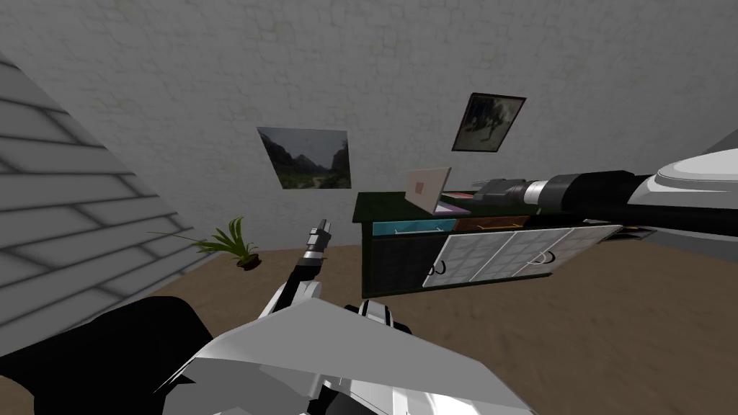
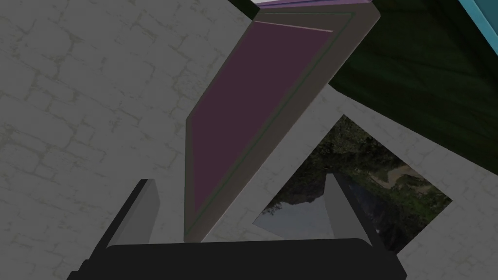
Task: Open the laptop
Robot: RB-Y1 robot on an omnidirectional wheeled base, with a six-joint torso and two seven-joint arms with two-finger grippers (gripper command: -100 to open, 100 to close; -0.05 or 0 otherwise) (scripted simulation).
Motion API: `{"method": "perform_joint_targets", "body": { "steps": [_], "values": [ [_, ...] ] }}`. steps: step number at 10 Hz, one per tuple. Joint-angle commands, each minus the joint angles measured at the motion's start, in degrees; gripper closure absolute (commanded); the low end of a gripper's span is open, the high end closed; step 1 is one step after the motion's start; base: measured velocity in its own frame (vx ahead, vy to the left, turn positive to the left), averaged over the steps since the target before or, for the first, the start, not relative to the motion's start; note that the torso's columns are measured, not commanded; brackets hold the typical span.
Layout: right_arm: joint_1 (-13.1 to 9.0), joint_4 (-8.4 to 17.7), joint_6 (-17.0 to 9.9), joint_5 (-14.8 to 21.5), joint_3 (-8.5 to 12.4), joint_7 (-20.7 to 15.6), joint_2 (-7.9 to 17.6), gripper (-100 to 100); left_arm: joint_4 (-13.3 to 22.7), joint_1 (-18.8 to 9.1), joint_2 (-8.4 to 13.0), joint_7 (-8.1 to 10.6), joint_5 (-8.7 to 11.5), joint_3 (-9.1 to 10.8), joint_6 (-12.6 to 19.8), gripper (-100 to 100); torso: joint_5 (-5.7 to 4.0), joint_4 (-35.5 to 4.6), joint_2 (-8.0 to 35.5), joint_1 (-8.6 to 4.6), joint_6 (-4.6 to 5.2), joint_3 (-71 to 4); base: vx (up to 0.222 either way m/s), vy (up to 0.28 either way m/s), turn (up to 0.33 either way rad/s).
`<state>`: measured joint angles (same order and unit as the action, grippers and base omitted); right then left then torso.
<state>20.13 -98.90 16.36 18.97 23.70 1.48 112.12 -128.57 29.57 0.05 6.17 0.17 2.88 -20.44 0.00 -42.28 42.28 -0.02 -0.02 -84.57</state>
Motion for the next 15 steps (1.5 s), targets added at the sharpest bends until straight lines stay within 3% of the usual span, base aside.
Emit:
{"method": "perform_joint_targets", "body": {
  "steps": [1, 5, 10, 12, 14, 15],
  "values": [
    [-0.06, 1.67, -0.72, -0.05, 0.24, -0.57, 4.03, -100, 0.00, 0.00, 0.00, 0.00, 0.00, 0.00, 0.00, 0, -0.02, -0.01, 0.01, -0.03, 0.02, 0.00, 0.029, 0.050, -0.040],
    [-0.31, 5.23, -2.13, 1.69, 1.12, -0.34, 11.67, -100, 0.00, 0.00, 0.00, 0.00, 0.00, 0.00, 0.00, 0, 0.02, 0.00, -0.01, 0.06, -0.01, -0.01, 0.032, 0.064, -0.066],
    [-0.54, 8.13, -3.28, 3.27, 1.99, -0.22, 18.69, -100, 0.00, 0.00, 0.00, 0.00, 0.00, 0.00, 0.00, 0, -0.01, -0.01, 0.00, 0.00, 0.02, 0.00, 0.019, 0.052, -0.054],
    [-0.59, 8.75, -3.52, 3.65, 2.23, -0.21, 20.44, -100, 0.00, 0.00, 0.00, 0.00, 0.00, 0.00, 0.00, 0, 0.01, 0.01, -0.02, 0.03, 0.00, -0.01, 0.017, 0.046, -0.026],
    [-0.56, 8.60, -3.40, 3.60, 2.20, -0.33, 19.84, -100, 0.00, -0.01, 0.00, 0.00, 0.00, 0.00, 0.00, 0, -0.04, -0.01, 0.04, -0.10, 0.02, 0.03, 0.003, 0.011, -0.001],
    [-0.56, 8.60, -3.40, 3.60, 2.20, -0.33, 19.84, 100, 0.00, -0.01, 0.01, 0.00, 0.00, 0.00, 0.00, 0, -0.05, -0.02, 0.05, -0.11, 0.02, 0.03, 0.000, 0.000, 0.000]
  ]
}}
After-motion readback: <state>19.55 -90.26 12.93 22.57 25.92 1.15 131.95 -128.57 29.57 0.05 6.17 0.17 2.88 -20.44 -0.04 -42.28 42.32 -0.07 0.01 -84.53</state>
